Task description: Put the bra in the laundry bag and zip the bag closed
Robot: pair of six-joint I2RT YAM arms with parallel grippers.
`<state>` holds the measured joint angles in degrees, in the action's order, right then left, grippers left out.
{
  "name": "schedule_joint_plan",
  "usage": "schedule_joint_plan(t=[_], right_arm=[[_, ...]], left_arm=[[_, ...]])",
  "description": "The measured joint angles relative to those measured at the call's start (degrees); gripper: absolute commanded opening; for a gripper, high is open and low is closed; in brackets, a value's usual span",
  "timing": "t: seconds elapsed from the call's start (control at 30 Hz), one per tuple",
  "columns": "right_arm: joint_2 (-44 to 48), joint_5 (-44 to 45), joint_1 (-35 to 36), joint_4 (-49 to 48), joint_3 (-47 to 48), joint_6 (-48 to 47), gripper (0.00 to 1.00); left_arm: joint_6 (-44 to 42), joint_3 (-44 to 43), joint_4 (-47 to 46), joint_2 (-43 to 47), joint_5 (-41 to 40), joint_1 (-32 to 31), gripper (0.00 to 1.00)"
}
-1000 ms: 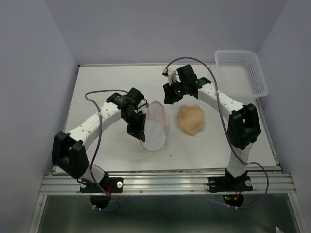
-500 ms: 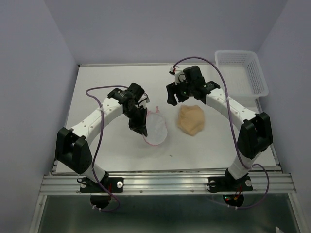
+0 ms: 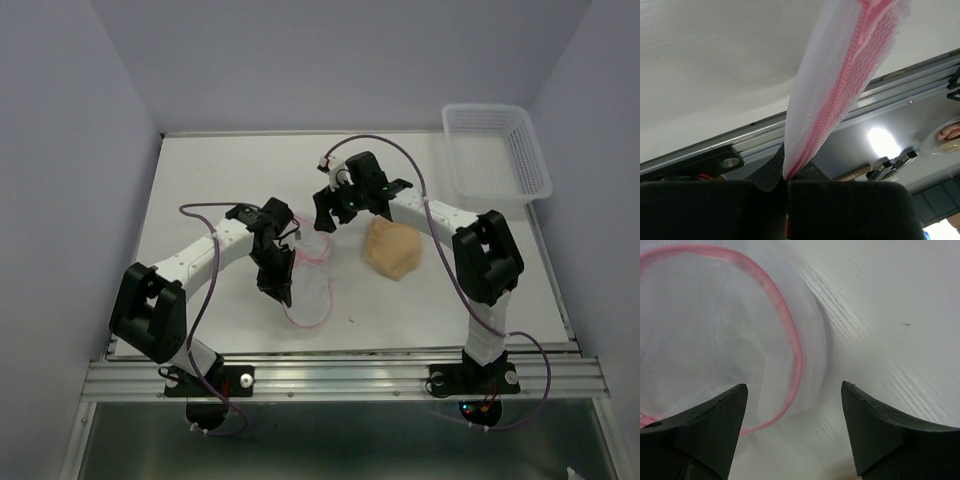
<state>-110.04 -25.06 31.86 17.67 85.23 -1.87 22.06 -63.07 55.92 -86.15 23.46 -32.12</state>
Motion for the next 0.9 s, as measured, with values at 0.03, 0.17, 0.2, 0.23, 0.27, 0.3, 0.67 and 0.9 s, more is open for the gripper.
schedule_joint_plan(t=[0.03, 0.17, 0.2, 0.23, 0.27, 0.3, 0.67, 0.9], right_arm=[[-1.38, 0.15, 1.25, -1.25, 0.31, -0.13, 0.81], [-4.42, 1.22, 4.39, -3.28, 0.55, -1.42, 0.82], [-4.83, 1.27, 5.05, -3.61, 0.55, -1.68, 0.82], [-5.07, 1.36, 5.51, -3.91, 0.55, -1.79, 0.82], [-5.25, 1.62, 6.01, -4.39, 0.57, -1.77, 0.82], [-5.38, 2.16, 6.32, -4.72, 0.68, -1.70, 0.82], [-12.55, 10.29, 6.47, -8.20, 6.34, -1.46, 0.79], [-13.46, 12.22, 7.52, -7.61, 6.34, -2.60, 0.69]], left_arm=[[0.00, 0.59, -0.15, 0.31, 0.00, 0.00, 0.00], [0.00, 1.18, -0.76, 0.85, -0.02, 0.00, 0.00], [0.00, 1.20, -0.96, 0.92, 0.00, 0.00, 0.00], [-0.02, 1.20, -1.11, 1.05, 0.00, 0.00, 0.00], [0.00, 1.20, -1.25, 1.16, -0.02, 0.00, 0.00], [-0.04, 1.20, -1.31, 1.25, 0.00, 0.00, 0.00], [-0.66, 1.22, -1.77, 1.27, 0.02, 0.00, 0.00], [-1.25, 1.22, -1.75, 1.07, -0.11, 0.00, 0.00]])
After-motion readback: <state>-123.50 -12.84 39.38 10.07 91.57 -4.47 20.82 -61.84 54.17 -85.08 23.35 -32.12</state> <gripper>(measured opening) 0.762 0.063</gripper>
